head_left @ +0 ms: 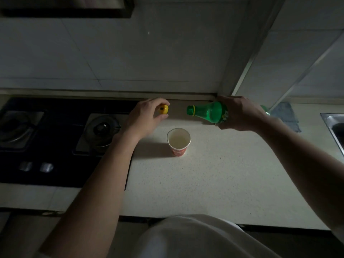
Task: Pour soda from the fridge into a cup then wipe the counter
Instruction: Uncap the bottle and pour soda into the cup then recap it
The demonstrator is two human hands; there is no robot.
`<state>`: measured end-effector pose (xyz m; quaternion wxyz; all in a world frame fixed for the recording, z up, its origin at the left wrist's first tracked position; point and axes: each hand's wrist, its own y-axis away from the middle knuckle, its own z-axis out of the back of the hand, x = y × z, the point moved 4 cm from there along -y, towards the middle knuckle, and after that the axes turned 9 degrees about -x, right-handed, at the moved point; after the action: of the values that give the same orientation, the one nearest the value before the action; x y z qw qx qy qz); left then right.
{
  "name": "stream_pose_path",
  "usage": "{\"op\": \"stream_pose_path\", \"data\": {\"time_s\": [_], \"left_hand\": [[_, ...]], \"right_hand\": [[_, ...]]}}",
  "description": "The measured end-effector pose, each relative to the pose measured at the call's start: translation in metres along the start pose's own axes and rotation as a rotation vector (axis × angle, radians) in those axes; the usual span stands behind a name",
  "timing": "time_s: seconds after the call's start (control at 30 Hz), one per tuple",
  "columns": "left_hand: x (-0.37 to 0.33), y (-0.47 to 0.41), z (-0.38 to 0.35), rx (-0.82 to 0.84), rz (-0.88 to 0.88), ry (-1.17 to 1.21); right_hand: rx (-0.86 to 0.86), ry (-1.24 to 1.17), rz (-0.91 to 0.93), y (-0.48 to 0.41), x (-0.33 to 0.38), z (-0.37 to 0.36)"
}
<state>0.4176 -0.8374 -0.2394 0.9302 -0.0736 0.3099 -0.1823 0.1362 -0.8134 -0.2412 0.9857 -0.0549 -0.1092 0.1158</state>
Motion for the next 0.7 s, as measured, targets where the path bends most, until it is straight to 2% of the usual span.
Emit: {"op": "stream_pose_path", "data": {"time_s": [0.3, 0.5, 0.7], "left_hand": [[-0.014, -0.003, -0.006, -0.006, -0.001, 0.102], [-0.029, -0.01, -0.009, 0.005, 0.027, 0.191], [-0.057, -0.019, -0.015, 0.058, -0.032, 0.167]], "right_hand": [[-0.115, -0.249, -0.084, 0.021, -0.002, -0.023], [-0.221, -0.491, -0.274, 0.037, -0.009, -0.029], [-0.248, -0.527, -0.224, 0.051, -0.004, -0.036]]}}
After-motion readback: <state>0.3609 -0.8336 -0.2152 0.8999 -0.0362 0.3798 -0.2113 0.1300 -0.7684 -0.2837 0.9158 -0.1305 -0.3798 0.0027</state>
